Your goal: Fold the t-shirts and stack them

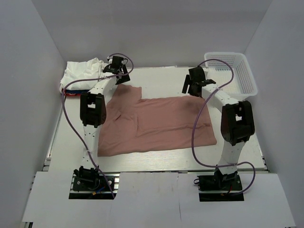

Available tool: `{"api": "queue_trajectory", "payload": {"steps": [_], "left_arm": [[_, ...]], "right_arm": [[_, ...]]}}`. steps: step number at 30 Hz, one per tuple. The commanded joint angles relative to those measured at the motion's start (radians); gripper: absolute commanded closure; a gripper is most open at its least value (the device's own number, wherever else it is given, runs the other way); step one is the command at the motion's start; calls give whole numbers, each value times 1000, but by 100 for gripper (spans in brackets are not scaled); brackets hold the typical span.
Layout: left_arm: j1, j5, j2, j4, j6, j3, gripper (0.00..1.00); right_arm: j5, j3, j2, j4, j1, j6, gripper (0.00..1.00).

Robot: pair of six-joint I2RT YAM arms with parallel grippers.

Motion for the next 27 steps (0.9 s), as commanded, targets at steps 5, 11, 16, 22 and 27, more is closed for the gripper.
{"api": "queue_trajectory", "payload": {"steps": [5,11,16,22,27], "left_arm": [[16,16,57,101,10,-1,11],[16,50,48,136,30,-89,37],[16,105,13,194,51,-198,80],[16,114,-28,227,100,-208,100],[16,123,-151,317,129,-321,100]], "right_arm": [[36,60,48,-37,-9,3,10],[58,40,54,-29,-26,31,10],[50,61,99,-23,-34,49,10],[55,144,189,-28,-38,74,10],[108,221,264,-65,-43,147,10]]}}
